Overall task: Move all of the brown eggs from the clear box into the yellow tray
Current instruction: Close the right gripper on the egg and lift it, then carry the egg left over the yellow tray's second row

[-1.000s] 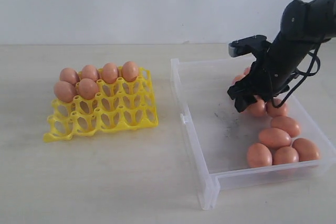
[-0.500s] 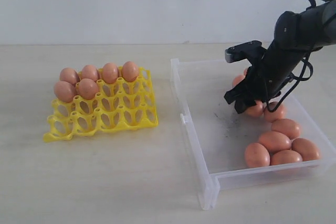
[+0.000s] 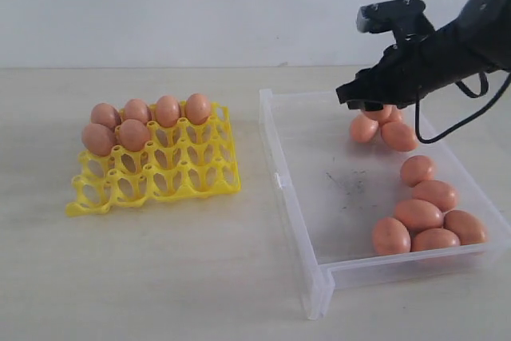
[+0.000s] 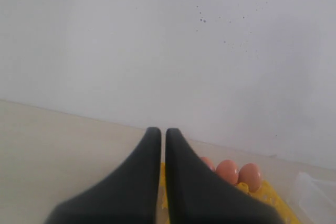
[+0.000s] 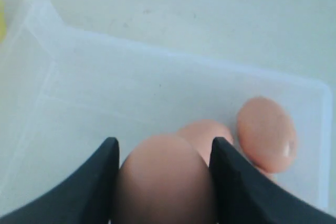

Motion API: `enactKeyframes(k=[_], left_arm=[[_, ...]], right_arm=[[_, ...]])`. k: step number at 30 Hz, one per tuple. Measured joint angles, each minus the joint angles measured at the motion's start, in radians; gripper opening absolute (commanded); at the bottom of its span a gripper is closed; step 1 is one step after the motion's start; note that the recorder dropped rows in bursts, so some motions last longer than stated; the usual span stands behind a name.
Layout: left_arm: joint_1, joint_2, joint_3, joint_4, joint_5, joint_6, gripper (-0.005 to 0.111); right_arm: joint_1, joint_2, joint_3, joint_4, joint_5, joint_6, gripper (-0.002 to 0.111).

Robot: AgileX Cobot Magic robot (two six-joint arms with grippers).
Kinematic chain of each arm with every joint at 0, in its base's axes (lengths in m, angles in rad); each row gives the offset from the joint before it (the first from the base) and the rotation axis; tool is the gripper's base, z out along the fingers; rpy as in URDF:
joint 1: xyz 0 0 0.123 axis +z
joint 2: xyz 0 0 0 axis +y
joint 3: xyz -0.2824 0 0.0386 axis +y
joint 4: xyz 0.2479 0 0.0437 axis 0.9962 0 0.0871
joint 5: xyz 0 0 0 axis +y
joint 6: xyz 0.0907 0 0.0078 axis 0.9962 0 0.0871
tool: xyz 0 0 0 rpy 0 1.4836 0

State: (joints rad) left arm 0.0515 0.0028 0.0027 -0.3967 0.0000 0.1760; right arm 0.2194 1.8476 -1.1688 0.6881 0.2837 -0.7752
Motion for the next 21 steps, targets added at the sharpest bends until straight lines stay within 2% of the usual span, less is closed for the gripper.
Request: enactKeyframes(k=[5, 7, 10, 12, 15, 18, 21], left_arm=[[0.000, 0.000, 0.000, 0.000, 0.000, 0.000, 0.004], [0.000, 0.000, 0.000, 0.000, 0.000, 0.000, 0.004], [0.000, 0.000, 0.000, 0.000, 0.000, 0.000, 0.004], [0.000, 0.000, 0.000, 0.000, 0.000, 0.000, 0.004], [0.000, 0.000, 0.000, 0.000, 0.000, 0.000, 0.004], [0.000, 0.000, 0.000, 0.000, 0.000, 0.000, 0.004], [0.000, 0.000, 0.000, 0.000, 0.000, 0.000, 0.004]], right_arm=[[0.000, -0.069, 0.056, 0.466, -0.018, -0.461, 0.000], [0.000, -0.073, 0.060, 0.715, 0.061, -0.691, 0.000], [0.002, -0.073, 0.063, 0.953, 0.267, -0.962, 0.000], [0.019, -0.073, 0.049, 1.011, 0.366, -1.050, 0.000], [0.074, -0.073, 0.036, 1.042, 0.418, -1.168, 0.000], [0.148, -0.073, 0.035, 1.046, 0.407, -1.272, 0.000], [0.230, -0.071, 0.029, 1.046, 0.317, -1.321, 0.000]])
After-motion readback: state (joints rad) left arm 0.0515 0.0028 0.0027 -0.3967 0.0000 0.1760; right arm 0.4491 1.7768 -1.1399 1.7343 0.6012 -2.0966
